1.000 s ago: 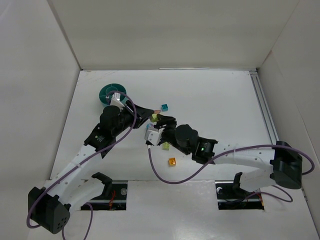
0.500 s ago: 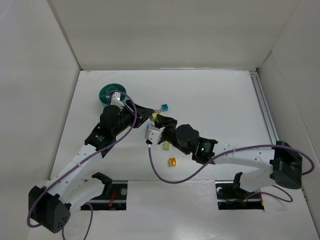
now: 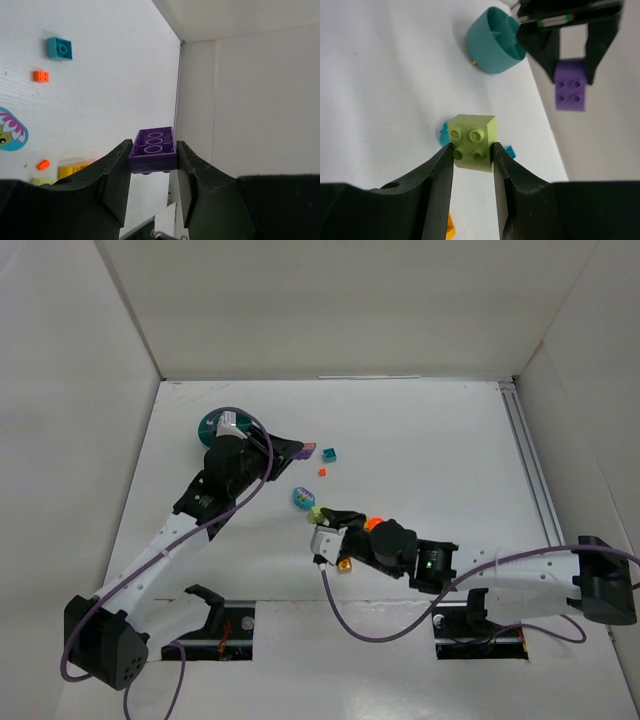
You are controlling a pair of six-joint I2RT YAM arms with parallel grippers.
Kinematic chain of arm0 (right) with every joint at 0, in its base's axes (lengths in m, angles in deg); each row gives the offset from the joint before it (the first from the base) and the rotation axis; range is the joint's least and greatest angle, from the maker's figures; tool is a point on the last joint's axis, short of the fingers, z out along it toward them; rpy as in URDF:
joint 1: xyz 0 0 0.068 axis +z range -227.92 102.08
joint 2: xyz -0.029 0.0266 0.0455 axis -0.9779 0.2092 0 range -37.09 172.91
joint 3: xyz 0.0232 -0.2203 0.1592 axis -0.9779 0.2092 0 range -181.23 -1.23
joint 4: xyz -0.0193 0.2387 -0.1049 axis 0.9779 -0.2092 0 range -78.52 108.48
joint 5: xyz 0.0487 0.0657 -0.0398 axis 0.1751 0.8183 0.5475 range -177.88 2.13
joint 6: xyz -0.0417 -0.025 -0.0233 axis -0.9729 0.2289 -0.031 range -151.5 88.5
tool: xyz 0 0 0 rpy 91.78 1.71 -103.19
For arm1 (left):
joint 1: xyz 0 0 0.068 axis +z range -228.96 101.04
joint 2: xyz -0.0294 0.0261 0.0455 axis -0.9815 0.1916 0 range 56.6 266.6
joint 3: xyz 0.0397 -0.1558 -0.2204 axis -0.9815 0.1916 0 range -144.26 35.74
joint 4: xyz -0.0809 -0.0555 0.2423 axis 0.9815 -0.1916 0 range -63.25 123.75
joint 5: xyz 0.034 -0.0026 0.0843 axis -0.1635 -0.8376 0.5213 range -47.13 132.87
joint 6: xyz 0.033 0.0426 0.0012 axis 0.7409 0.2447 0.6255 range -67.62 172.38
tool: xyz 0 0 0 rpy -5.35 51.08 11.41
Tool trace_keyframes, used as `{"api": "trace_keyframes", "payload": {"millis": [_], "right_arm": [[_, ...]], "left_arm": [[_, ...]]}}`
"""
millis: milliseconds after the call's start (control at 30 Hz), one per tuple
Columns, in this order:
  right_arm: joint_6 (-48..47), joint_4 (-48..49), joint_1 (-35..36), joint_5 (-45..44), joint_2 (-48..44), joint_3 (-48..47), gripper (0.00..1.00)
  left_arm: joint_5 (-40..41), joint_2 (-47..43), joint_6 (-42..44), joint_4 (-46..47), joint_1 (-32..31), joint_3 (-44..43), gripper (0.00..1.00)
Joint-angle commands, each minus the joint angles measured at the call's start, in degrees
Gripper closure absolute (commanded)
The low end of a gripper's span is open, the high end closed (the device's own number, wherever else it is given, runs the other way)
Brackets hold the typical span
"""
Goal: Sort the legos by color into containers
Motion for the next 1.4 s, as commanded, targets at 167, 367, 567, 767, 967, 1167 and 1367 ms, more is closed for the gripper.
{"api": "trace_keyframes", "payload": {"millis": [167, 367, 567, 767, 967, 1167, 1367], "right_arm": [[7.73, -2.41, 0.76, -1.73, -3.95, 2.77, 0.91], [7.03, -6.63, 0.76, -9.81, -3.35, 0.48, 0.91], [8.43, -8.66, -2.92, -8.34, -0.19, -2.06, 0.91], [10.19, -12.25, -9.25, -2.2, 2.19, -5.75, 0.91], [14.06, -14.1, -20.86, 8.81, 2.2, -7.17, 0.91], [14.06, -15.5, -25.52, 8.63, 0.88, -7.17, 0.91], [14.59, -16.04, -28.15, 9.77, -1.85, -5.33, 0.91]], "left_arm": [[9.99, 0.93, 5.12, 0.98, 2.09, -5.45, 1.0], [32.33, 4.88, 23.3, -14.65, 2.96, -16.61, 1.0], [33.69, 14.0, 34.13, -18.89, 11.04, -23.37, 1.0], [33.07, 20.61, 39.49, -17.58, 16.67, -24.44, 1.0], [30.61, 22.99, 42.66, -15.03, 21.34, -23.21, 1.0], [26.22, 22.99, 46.18, -9.49, 24.49, -20.14, 1.0], [19.02, 23.52, 52.85, -3.17, 26.08, -18.12, 1.0]]}}
